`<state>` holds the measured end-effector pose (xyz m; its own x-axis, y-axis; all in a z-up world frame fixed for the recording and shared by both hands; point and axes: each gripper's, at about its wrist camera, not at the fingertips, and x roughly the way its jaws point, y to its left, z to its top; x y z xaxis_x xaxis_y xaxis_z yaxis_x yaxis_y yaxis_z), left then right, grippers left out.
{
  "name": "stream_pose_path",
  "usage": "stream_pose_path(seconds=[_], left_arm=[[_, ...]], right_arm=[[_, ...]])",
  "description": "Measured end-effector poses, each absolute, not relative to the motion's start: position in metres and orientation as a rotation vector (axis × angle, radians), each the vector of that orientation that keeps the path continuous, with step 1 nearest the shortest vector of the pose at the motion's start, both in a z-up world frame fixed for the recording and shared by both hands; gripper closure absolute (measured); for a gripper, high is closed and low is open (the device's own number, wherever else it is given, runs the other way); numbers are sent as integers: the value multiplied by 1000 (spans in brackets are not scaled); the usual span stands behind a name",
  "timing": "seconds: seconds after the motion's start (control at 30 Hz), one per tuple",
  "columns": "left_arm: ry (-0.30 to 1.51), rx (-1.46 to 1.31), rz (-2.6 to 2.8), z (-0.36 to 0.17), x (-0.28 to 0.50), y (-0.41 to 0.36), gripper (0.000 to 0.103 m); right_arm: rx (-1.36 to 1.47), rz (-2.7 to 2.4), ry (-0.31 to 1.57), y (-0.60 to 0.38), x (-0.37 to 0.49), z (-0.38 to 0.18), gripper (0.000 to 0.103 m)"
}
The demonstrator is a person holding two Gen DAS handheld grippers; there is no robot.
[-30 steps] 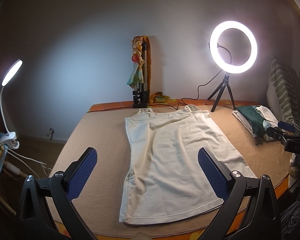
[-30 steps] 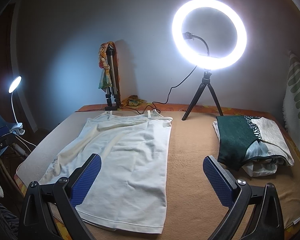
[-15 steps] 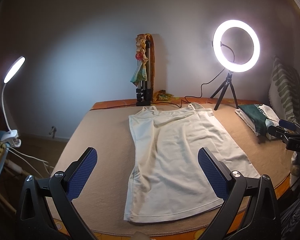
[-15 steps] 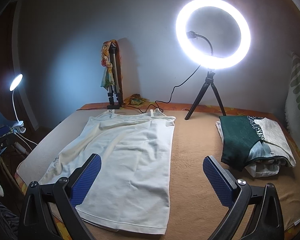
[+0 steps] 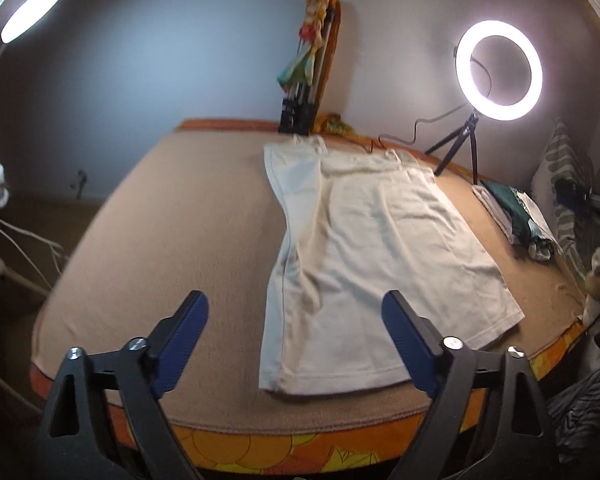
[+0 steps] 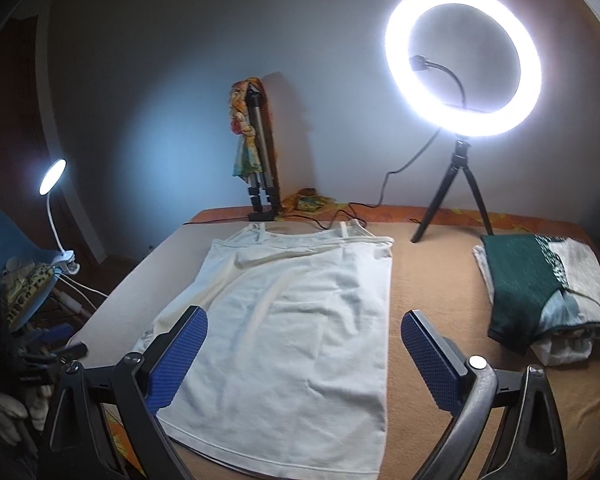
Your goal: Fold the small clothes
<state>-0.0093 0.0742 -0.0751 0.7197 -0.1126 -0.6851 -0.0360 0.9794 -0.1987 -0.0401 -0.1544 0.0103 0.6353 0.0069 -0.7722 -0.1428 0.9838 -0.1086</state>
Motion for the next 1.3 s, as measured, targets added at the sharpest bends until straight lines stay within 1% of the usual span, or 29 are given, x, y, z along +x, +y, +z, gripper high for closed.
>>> stream_pose_path(seconds=[0.1,0.17,0.23,0.4,0.5,0.57,0.63,0.7,0.77,0.9,1.03,1.3], left_arm=[[815,-215,-66,-88,-6,75,24],[838,-215,-90,-96,-4,74,33],[860,-218,-105,-102,-1,74,38],[910,-250,-126,-115,1,79,38],[910,-226,-122,-117,2,78,39],[915,-231,-130,-119,2,80,44],[930,-244,-146,-121,3,82,46],[942,-251,-158,-125,2,83,47],[951,-259,-174,-129,2,84,52],[964,-246,-177,-134,2,84,54],[975,-237,-187,-137,4,84,55],[991,-240,-200,-144,9,87,76]], right_arm=[[-192,126,878,-141,-24,11,6],[-180,168,897,-129,-5,9,10],[-177,206,915,-117,13,5,13],[-187,282,946,-83,55,-14,15],[-165,322,991,-67,82,-31,20],[-160,354,1024,-55,100,-45,25],[-169,384,1069,-39,122,-63,28],[-169,394,1125,-25,144,-83,35],[-166,397,1184,-13,164,-103,41],[-235,388,1270,14,194,-146,41],[-258,365,1345,25,212,-180,45],[-318,291,1425,39,245,-240,46]])
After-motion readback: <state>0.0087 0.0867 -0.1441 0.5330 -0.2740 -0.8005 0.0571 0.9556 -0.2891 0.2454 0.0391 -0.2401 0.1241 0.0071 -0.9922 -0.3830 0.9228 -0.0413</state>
